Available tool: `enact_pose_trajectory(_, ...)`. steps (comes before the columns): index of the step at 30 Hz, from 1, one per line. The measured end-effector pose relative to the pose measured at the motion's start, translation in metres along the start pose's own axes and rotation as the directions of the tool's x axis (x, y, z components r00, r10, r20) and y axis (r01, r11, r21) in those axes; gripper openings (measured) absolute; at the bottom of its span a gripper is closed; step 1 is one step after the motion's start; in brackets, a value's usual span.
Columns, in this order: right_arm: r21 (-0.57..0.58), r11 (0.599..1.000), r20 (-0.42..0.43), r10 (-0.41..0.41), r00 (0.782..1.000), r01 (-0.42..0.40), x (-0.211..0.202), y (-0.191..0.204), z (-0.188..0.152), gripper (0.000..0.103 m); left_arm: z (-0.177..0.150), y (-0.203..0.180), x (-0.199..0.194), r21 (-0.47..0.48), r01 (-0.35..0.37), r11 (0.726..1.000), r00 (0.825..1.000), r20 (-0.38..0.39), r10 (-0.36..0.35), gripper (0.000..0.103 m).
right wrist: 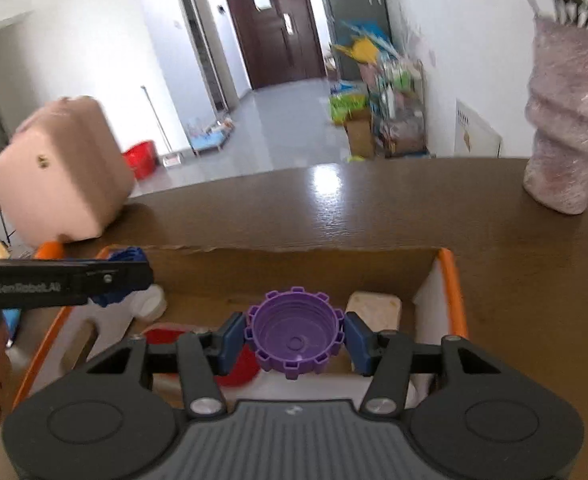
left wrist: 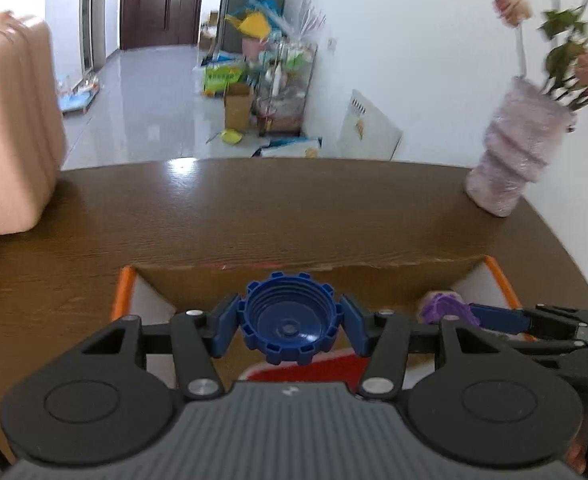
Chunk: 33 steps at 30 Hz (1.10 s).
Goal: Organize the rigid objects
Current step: 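Carry the blue and purple caps into the box and open both tools, then lift both tools out of the box and back toward the items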
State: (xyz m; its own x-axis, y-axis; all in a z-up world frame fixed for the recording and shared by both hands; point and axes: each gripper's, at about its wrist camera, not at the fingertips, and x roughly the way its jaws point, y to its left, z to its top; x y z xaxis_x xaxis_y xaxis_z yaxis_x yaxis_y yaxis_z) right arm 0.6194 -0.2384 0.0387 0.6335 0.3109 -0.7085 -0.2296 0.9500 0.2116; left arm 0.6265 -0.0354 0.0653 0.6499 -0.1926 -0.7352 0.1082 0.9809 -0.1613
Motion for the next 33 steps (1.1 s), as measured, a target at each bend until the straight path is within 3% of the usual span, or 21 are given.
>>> enact_pose_trajectory(3,0.029,0.999,-0.059,-0.023,0.998,0.025,0.033,-0.002,0.010,0.054,0.006,0.002,0.032,-0.043,-0.028,0.999,0.998,-0.052,0.026,0.056)
enact_pose_trajectory(6,-0.026,0.992,-0.031,-0.123,0.992,0.122,0.051,0.007,0.013,0.070,0.004,0.004,0.048,-0.057,-0.023,0.998,0.998,-0.065,0.019,0.068)
enact_pose_trajectory(13,-0.059,0.995,-0.043,-0.086,0.995,0.084,0.051,0.018,0.012,0.072,0.000,0.008,0.038,-0.024,-0.020,1.000,0.998,-0.056,0.019,0.077)
enact_pose_trajectory(24,-0.068,0.993,-0.014,-0.094,0.996,0.092,-0.011,0.025,0.008,0.075,-0.012,0.005,-0.035,0.030,-0.033,0.999,0.999,0.008,0.033,0.082)
enact_pose_trajectory(33,-0.067,0.993,0.057,-0.094,0.994,0.097,-0.109,0.026,-0.033,0.080,-0.074,0.016,-0.140,0.082,-0.045,0.996,0.992,0.121,0.035,0.087)
